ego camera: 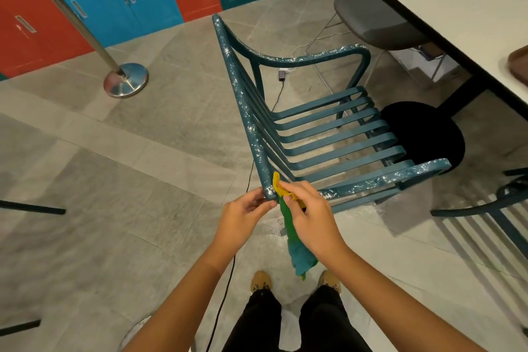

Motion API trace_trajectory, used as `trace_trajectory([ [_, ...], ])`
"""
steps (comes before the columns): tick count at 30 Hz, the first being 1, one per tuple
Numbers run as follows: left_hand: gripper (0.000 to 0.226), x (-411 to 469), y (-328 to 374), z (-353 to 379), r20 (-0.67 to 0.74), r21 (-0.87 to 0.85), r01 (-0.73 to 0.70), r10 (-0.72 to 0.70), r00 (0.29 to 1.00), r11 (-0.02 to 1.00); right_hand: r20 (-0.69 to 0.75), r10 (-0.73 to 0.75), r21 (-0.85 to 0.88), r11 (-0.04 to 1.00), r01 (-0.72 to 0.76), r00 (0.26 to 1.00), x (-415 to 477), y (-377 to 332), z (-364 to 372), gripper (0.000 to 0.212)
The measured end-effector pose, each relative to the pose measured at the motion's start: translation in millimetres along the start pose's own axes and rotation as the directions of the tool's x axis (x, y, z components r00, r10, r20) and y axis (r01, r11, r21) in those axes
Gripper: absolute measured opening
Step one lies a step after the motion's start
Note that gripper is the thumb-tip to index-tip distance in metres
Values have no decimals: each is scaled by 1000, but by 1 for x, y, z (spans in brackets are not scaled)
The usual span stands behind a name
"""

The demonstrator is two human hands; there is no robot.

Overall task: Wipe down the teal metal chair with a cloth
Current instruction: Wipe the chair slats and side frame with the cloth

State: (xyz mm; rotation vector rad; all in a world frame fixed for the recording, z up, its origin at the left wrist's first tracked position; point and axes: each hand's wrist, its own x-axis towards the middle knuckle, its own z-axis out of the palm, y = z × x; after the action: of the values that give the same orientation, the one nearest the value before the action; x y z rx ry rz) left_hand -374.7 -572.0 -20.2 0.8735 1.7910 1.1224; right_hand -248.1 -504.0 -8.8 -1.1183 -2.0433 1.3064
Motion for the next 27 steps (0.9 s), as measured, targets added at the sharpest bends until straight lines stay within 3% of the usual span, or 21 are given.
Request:
trace_trajectory([
  [5,32,1,-1,-2,11,22,15,-16,1000,1000,-52,37,-120,992,-43,998,2,12,12,30],
  [12,36,0,1,-1,4,-18,44,-44,999,999,67,223,-233,951,-202,972,18,34,-2,29],
  [18,33,1,1,0,11,-26,39,-38,999,999,-58,71,-88,993,-76,996,1,6,5,25],
  [21,33,0,3,-1,9,-3,34,-34,999,999,-114,20,-138,990,-36,993,-2,14,16,26],
  [27,31,-2,4,4,-21,-19,68,-69,997,997,-112,88,-265,957,-116,990,10,47,17,26],
])
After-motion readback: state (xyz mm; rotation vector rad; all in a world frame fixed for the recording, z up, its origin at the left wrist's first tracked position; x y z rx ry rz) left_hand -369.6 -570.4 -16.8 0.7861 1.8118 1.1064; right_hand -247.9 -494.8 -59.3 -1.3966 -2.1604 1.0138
